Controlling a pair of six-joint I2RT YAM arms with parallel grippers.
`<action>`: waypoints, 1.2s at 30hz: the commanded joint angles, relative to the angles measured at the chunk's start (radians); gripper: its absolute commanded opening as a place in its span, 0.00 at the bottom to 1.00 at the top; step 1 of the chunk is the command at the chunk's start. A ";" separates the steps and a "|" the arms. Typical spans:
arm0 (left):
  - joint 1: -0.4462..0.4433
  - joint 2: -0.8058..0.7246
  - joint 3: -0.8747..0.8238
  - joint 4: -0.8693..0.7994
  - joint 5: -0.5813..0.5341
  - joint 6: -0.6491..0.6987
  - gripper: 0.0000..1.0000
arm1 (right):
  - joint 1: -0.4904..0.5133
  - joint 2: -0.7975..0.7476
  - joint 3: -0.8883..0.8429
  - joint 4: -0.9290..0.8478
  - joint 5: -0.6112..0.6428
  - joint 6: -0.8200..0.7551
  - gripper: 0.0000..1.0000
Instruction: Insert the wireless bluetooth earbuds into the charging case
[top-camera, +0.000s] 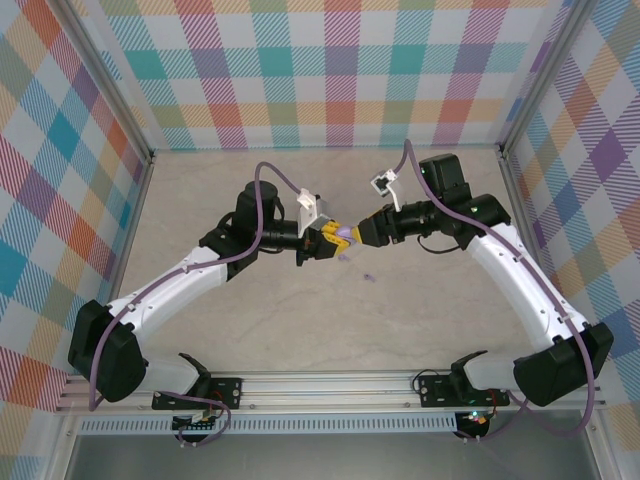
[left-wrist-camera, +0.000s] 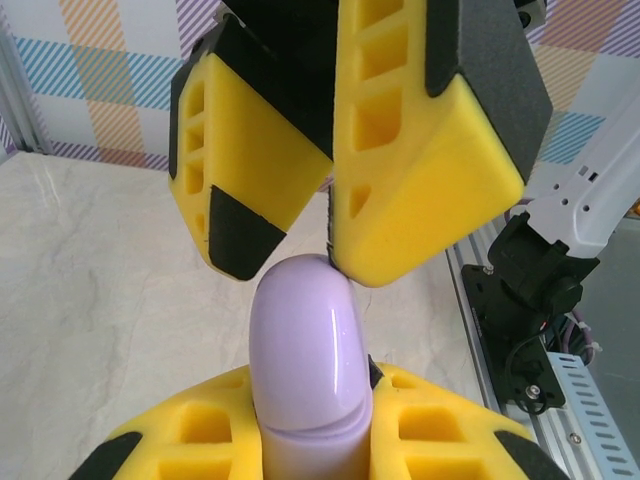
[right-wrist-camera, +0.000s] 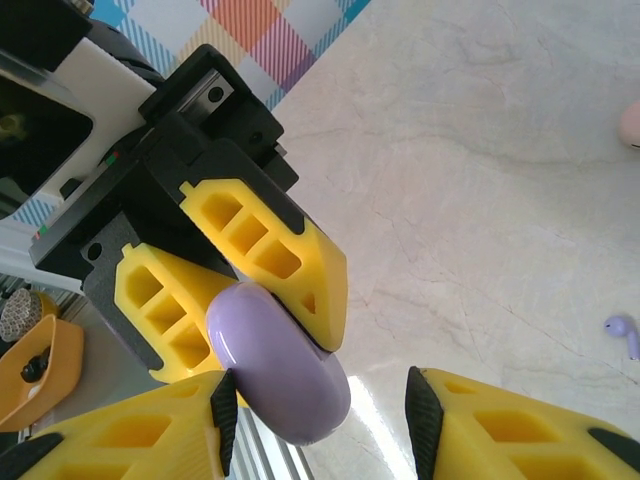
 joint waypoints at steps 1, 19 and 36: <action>-0.023 -0.042 0.013 0.011 0.058 0.035 0.12 | 0.000 0.022 0.027 0.007 0.069 0.016 0.50; -0.026 -0.054 0.014 0.054 0.109 0.005 0.11 | 0.000 0.048 0.029 -0.013 0.076 0.010 0.51; -0.034 -0.041 0.040 0.021 0.151 0.019 0.10 | 0.000 0.100 0.046 -0.004 0.152 0.039 0.52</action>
